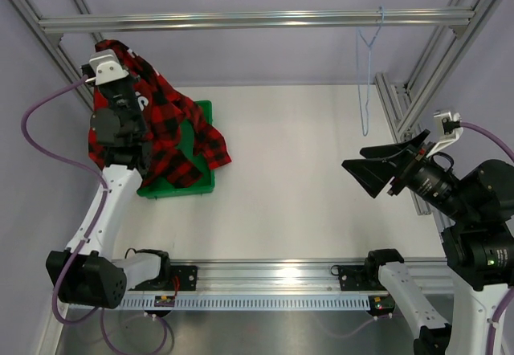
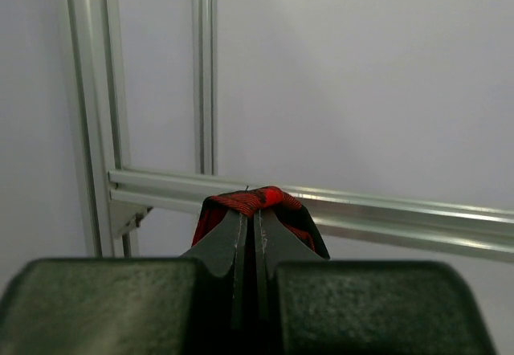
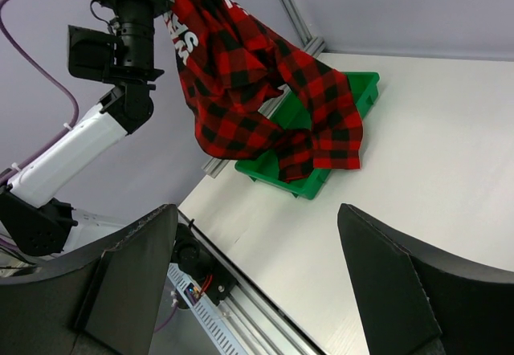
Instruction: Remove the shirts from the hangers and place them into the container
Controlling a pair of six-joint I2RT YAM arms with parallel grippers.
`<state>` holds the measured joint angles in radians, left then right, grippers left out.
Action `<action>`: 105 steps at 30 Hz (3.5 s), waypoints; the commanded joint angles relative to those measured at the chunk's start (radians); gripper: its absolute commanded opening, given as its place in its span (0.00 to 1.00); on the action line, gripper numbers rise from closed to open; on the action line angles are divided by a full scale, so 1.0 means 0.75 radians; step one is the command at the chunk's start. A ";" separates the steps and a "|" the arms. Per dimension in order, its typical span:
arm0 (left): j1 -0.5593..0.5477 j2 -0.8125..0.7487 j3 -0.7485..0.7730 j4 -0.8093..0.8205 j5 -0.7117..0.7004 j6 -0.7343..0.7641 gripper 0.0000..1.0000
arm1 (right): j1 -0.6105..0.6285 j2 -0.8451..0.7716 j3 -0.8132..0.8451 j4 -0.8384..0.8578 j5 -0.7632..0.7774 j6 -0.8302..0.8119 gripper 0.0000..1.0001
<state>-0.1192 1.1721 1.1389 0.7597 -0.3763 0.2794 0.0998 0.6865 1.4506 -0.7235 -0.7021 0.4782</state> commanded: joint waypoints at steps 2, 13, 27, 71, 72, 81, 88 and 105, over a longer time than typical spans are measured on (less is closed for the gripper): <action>0.006 -0.041 -0.091 0.084 -0.038 -0.196 0.00 | 0.016 -0.017 0.011 0.018 -0.042 0.025 0.90; 0.010 0.167 -0.228 0.024 -0.071 -0.360 0.00 | 0.016 -0.046 -0.018 -0.001 -0.029 0.009 0.90; 0.032 0.360 -0.344 -0.305 -0.142 -0.967 0.00 | 0.016 -0.058 -0.020 0.001 -0.007 -0.004 0.90; -0.152 -0.378 -0.404 -1.269 -0.274 -1.191 0.79 | 0.016 -0.079 -0.032 -0.009 0.028 0.037 0.92; -0.154 -0.433 -0.414 -1.275 -0.245 -1.201 0.79 | 0.016 -0.071 -0.046 -0.005 0.034 0.031 0.93; -0.377 -0.475 -0.383 -1.322 0.144 -1.060 0.99 | 0.014 -0.066 -0.339 0.022 0.189 -0.073 0.99; -0.608 -0.503 -0.469 -1.250 0.286 -0.941 0.99 | 0.016 -0.087 -0.567 0.087 0.249 -0.108 1.00; -0.729 -0.520 -0.612 -1.035 0.686 -0.863 0.99 | 0.016 0.028 -0.909 0.410 0.267 -0.053 1.00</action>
<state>-0.6533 0.7830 0.6643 -0.0845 0.0711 -0.4061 0.1040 0.7097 0.7643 -0.4973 -0.5179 0.4423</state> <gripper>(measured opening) 0.988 0.993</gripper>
